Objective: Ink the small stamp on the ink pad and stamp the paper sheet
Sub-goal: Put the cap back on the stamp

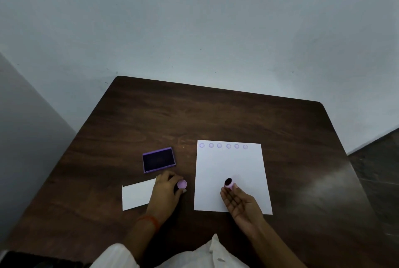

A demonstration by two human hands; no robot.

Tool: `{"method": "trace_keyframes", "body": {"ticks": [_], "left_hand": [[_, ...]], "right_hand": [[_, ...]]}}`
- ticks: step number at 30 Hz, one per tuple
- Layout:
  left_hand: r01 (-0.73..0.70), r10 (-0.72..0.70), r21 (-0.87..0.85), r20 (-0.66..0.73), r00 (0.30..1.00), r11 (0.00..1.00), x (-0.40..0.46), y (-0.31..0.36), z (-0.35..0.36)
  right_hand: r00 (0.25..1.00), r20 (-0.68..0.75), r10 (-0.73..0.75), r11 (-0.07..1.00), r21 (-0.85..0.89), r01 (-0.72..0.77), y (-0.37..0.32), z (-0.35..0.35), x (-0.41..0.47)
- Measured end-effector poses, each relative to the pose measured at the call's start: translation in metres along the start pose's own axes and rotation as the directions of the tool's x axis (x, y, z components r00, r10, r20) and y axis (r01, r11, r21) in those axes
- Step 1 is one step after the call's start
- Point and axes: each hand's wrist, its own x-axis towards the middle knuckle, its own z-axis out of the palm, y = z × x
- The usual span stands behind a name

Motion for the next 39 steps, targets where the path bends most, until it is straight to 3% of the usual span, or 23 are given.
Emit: {"method": "trace_keyframes", "body": {"ticks": [5,8,10,12,15,17,22,29,35,39], "left_hand": [[-0.021,0.020,-0.079,-0.016,1.000,0.997,-0.003,0.008,-0.005],[-0.048,0.035,-0.179,-0.075,0.997,0.983,-0.006,0.022,-0.013],[-0.061,0.039,-0.234,-0.096,0.995,0.970,-0.007,0.032,-0.019],[-0.074,0.050,-0.268,-0.097,0.994,0.961,-0.008,0.040,-0.025],[-0.083,0.052,-0.292,-0.112,0.992,0.953,-0.009,0.047,-0.030],[-0.070,0.030,-0.318,-0.129,0.991,0.946,-0.008,0.049,-0.032],[-0.022,-0.034,-0.418,-0.127,0.991,0.908,-0.006,0.050,-0.035],[0.056,-0.125,-0.505,-0.104,0.987,0.861,-0.005,0.047,-0.036],[0.025,-0.081,-0.507,-0.090,0.993,0.862,-0.005,0.047,-0.041],[0.000,-0.071,-0.525,-0.116,0.991,0.851,-0.004,0.048,-0.044]], "right_hand": [[0.998,0.009,-0.059,0.993,-0.107,0.059,-0.001,0.008,0.000],[0.988,0.040,-0.151,0.932,-0.327,0.155,-0.002,0.028,-0.003],[0.961,0.086,-0.263,0.790,-0.552,0.266,-0.001,0.048,-0.008],[0.900,0.211,-0.382,0.532,-0.746,0.400,0.002,0.063,-0.011],[0.783,0.398,-0.478,0.192,-0.822,0.535,0.005,0.076,-0.011],[0.741,0.454,-0.495,0.105,-0.815,0.569,0.006,0.081,-0.011],[0.723,0.487,-0.489,0.056,-0.810,0.584,0.006,0.089,-0.013],[0.759,0.456,-0.464,0.096,-0.826,0.555,0.005,0.091,-0.008],[0.795,0.417,-0.440,0.085,-0.862,0.500,0.001,0.091,-0.005],[0.838,0.377,-0.394,0.155,-0.872,0.465,-0.001,0.089,-0.005]]}}
